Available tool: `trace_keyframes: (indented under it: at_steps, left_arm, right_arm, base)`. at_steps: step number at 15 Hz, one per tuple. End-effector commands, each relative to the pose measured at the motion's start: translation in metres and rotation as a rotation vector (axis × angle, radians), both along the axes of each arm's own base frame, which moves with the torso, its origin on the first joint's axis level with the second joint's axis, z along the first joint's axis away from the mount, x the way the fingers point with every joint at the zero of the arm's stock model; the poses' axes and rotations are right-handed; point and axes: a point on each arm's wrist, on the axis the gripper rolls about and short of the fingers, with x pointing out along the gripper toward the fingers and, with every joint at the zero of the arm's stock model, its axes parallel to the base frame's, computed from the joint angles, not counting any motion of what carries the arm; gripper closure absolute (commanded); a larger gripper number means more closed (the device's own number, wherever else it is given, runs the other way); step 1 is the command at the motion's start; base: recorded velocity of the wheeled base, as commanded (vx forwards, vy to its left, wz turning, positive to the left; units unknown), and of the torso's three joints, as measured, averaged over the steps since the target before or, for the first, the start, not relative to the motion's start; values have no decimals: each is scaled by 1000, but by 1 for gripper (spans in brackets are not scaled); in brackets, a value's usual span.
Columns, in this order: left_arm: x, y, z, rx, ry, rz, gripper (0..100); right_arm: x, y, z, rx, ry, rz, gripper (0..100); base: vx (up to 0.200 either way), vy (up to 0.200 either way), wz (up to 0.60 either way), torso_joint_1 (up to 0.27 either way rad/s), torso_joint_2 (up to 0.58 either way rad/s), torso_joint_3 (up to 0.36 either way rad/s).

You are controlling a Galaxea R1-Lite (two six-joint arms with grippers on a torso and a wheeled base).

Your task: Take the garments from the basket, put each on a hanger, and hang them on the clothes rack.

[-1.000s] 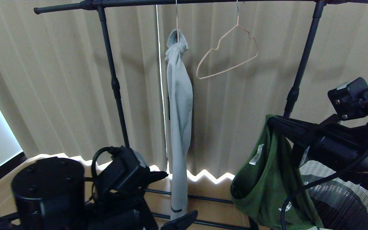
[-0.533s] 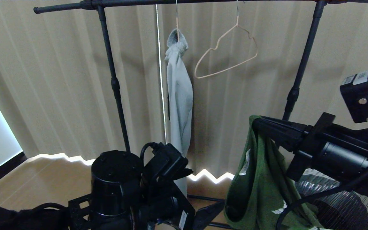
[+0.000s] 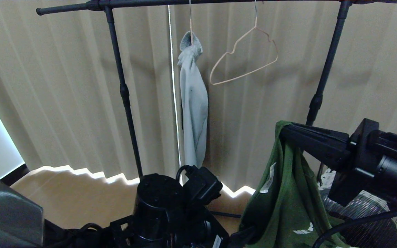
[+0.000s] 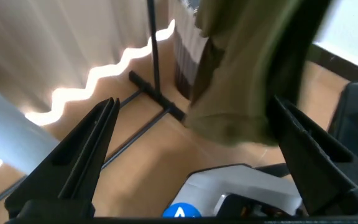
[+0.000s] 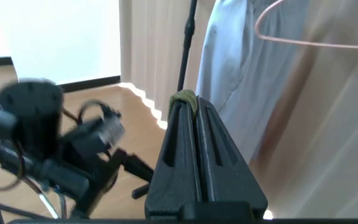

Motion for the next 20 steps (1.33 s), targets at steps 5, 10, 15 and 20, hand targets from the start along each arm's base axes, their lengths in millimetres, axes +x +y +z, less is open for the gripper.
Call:
trace_keyframes:
  at_steps: [5, 10, 15, 20]
  left_arm:
    - [4, -3, -13, 40, 13, 40, 100]
    - [4, 1, -18, 70, -38, 149, 100]
    - [20, 60, 29, -11, -239, 341, 100]
    - [23, 105, 126, -97, -376, 483, 100]
  right_arm:
    - [-5, -1, 3, 11, -11, 16, 100]
    - [-4, -1, 2, 7, -7, 13, 100]
    - [11, -6, -3, -12, 11, -60, 100]
    - [22, -19, 0, -6, 3, -143, 100]
  base:
    - [0, 0, 0, 0, 0, 0]
    - [0, 0, 0, 0, 0, 0]
    - [0, 0, 0, 0, 0, 0]
    - [0, 0, 0, 0, 0, 0]
